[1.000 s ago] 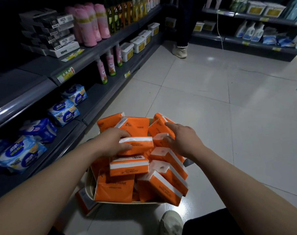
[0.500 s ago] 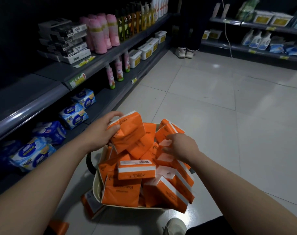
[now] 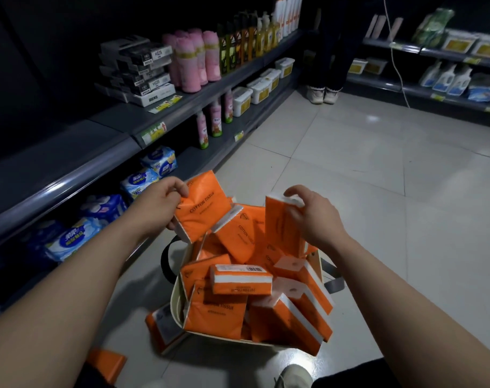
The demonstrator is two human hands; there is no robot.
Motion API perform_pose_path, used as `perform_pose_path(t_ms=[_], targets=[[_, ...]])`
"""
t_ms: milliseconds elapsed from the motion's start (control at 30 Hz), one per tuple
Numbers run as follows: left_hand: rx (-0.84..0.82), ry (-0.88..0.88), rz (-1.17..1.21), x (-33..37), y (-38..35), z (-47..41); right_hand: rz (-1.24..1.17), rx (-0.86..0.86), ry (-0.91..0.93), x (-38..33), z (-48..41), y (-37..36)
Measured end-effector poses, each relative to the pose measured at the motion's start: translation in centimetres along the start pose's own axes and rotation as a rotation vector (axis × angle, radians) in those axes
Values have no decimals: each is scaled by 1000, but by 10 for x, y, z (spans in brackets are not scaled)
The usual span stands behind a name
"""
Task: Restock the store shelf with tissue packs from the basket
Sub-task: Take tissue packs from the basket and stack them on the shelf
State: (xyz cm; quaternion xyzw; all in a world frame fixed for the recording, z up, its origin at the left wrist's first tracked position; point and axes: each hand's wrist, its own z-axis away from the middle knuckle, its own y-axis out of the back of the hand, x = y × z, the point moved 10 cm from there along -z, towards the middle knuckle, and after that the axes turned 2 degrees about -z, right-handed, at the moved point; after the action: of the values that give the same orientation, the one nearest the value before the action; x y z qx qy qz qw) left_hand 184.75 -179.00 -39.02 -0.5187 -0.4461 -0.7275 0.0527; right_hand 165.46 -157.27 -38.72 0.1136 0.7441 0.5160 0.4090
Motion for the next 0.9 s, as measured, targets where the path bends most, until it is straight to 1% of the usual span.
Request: perform_pose_path(t_ms=[100, 200, 267, 367, 433, 500, 667, 767, 900], targets=[[-3, 69, 113, -14, 15, 16, -150, 8, 33, -27, 2, 6], [88, 74, -7, -22, 45, 39, -324, -44, 38, -53, 5, 1], [172, 58, -64, -23, 71, 54, -364, -82, 53, -73, 7, -6], [266, 64, -90, -29, 114, 80, -410, -110, 57, -110, 9, -15], [289, 95, -84, -34, 141, 97, -497, -102, 21, -133, 11, -18], [328, 116, -88, -38, 171, 115, -657, -109, -52, -156, 16, -25], [425, 168, -124, -51, 234, 155, -1083, -219, -186, -222, 26, -51], [463, 188, -84, -64, 263, 177, -1173, -253, -222, -264, 30, -57], [490, 185, -124, -81, 298, 202, -1186, -341, -253, -320, 42, -77]])
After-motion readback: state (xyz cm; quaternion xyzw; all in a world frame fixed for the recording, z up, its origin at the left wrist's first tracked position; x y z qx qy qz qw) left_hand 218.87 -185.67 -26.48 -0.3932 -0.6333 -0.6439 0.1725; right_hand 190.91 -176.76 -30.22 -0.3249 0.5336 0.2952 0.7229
